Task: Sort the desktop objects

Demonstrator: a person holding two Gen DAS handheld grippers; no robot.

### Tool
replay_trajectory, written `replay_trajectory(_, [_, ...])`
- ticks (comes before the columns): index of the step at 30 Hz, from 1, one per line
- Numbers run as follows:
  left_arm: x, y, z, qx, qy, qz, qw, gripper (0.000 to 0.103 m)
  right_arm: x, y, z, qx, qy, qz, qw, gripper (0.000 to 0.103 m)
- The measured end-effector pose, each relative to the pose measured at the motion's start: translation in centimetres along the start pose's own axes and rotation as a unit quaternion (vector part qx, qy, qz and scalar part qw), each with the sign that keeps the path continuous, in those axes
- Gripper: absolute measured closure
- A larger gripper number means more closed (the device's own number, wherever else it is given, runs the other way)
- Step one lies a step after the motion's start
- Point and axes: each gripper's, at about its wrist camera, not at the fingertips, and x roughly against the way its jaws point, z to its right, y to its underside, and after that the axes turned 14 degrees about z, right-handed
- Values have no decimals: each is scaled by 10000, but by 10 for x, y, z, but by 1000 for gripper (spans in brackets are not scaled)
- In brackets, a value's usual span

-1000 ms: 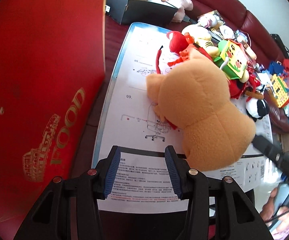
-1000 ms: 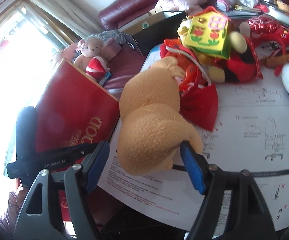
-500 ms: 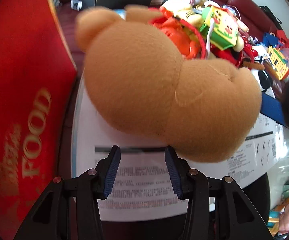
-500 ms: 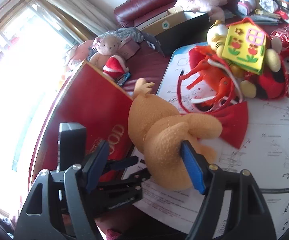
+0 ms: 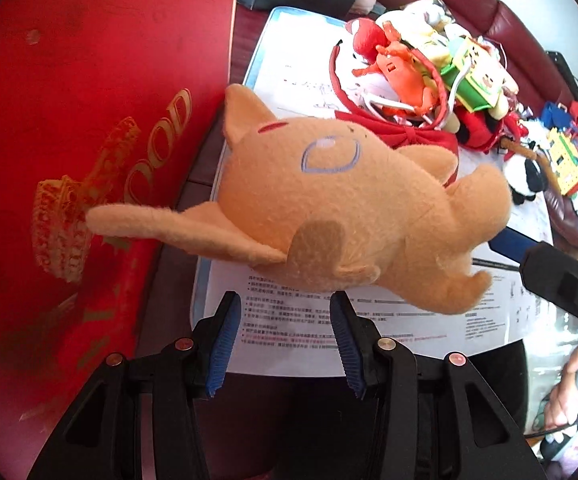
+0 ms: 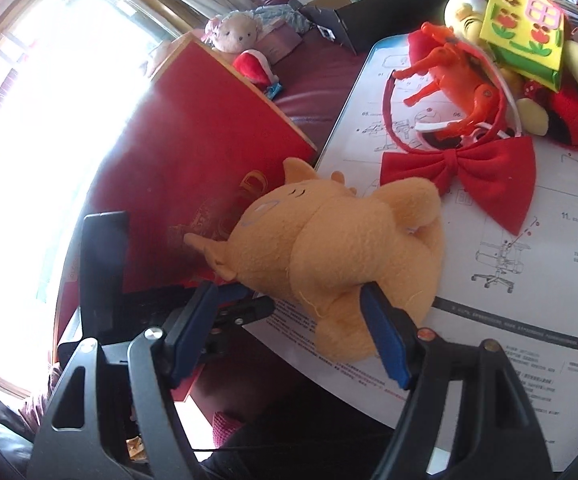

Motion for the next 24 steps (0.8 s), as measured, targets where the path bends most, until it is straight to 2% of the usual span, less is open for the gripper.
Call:
replay_trajectory(1, [0, -2, 0, 50, 25, 6, 10000, 49, 4, -1, 1, 12, 35, 43, 10000, 29])
replay_trajectory(5, [-2, -8, 2, 134, 29, 77, 9999, 48, 14, -5, 13, 9, 338, 219, 9992, 29])
replay_trajectory(12, [-13, -9, 7, 30, -95, 20, 9999, 47, 22, -38, 21, 142, 702, 672, 9952, 43])
replay_trajectory(16, [-14, -7, 0, 108, -143, -21, 9998, 47, 7, -54, 33, 169, 1063, 576, 9925, 52])
replay_trajectory(19, [-20, -6, -6, 170, -297, -93, 9994, 47, -11, -59, 43, 216, 1237, 401, 9913, 54])
replay_trajectory(24, [-32, -7, -15, 293, -470, -254, 9981, 47, -38, -52, 44, 201, 919, -72, 9955, 53])
